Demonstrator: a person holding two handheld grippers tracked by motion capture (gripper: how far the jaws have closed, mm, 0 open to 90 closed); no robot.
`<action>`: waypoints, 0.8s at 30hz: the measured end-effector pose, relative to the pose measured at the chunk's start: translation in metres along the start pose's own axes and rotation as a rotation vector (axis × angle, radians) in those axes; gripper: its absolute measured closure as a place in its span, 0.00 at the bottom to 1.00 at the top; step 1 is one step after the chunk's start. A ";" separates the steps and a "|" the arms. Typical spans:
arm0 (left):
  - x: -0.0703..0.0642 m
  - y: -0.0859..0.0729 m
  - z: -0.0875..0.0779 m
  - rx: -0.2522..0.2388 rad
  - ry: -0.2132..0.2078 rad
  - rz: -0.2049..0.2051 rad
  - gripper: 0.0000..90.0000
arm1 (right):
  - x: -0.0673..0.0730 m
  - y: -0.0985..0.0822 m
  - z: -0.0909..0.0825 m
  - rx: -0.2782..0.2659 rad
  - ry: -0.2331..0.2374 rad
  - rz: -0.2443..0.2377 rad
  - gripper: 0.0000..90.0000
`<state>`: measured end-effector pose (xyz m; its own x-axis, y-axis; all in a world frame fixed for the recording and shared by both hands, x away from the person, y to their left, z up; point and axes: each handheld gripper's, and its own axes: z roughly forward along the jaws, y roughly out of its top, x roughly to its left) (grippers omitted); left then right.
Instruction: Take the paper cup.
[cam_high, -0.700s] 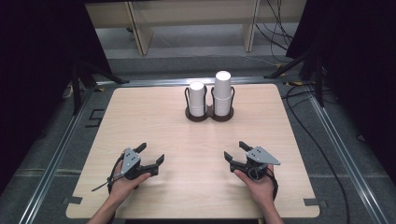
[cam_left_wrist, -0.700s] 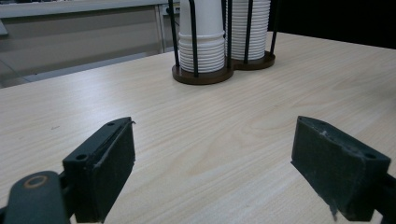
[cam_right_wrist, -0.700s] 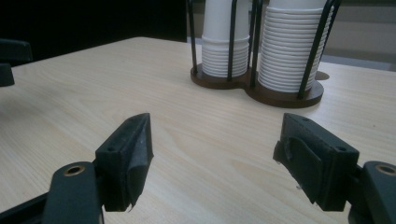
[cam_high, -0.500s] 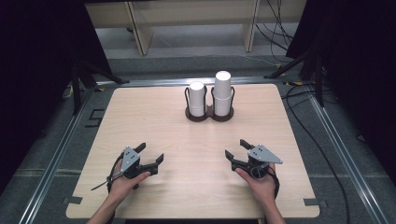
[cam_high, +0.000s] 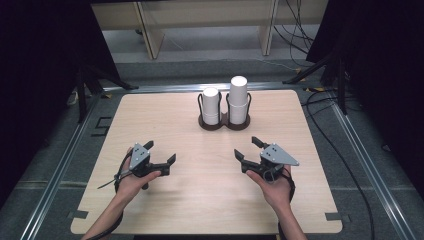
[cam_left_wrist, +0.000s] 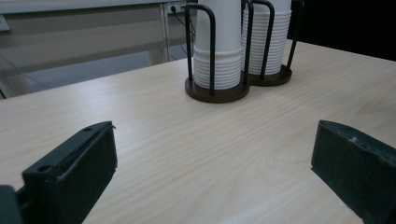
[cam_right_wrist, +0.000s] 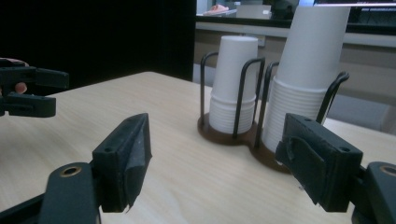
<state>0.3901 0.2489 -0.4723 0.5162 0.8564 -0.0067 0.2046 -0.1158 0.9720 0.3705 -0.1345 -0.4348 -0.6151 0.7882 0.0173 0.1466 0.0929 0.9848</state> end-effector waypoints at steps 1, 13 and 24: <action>0.000 0.000 0.000 0.000 0.000 0.000 0.00 | 0.000 0.000 0.000 0.000 0.000 0.000 0.28; -0.012 0.023 0.058 -0.008 -0.045 0.080 0.00 | -0.010 0.019 0.022 -0.014 -0.006 -0.021 0.28; -0.020 0.043 0.106 -0.005 -0.065 0.105 0.00 | -0.012 0.036 0.048 -0.022 0.000 -0.031 0.30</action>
<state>0.4766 0.1730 -0.4552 0.5877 0.8052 0.0797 0.1429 -0.2002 0.9693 0.4197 -0.1114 -0.4081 -0.6191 0.7852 -0.0134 0.1102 0.1038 0.9885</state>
